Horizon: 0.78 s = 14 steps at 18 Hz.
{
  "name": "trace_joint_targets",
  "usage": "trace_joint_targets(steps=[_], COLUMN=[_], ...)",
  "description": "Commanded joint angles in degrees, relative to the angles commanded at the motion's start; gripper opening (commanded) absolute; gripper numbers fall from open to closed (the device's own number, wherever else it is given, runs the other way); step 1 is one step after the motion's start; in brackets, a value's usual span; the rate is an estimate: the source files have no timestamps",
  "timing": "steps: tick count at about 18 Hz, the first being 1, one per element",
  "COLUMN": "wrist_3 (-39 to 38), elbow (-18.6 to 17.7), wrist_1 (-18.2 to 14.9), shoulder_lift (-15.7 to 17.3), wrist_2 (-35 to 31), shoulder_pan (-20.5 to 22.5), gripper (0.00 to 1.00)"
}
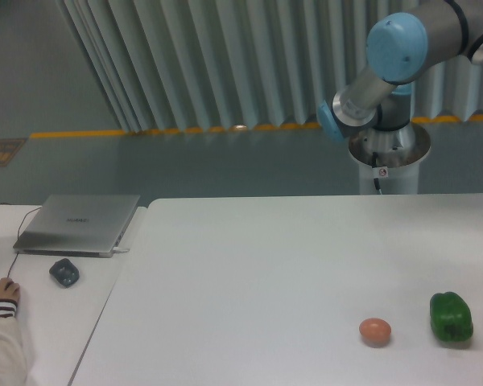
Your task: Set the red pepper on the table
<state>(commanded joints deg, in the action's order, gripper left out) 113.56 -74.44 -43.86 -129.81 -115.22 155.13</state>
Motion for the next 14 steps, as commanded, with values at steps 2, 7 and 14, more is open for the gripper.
trace_joint_targets(steps=[2,7,14], wrist_3=[-0.78,-2.11,-4.22], elbow=[0.00,-0.26,0.35], wrist_1=[0.00,0.00,0.00], shoulder_lift=[-0.44,-0.62,-1.58], wrist_2=[0.00,0.00,0.00], shoulder_pan=[0.26,0.26,0.26], gripper=[1.00,1.00,1.00])
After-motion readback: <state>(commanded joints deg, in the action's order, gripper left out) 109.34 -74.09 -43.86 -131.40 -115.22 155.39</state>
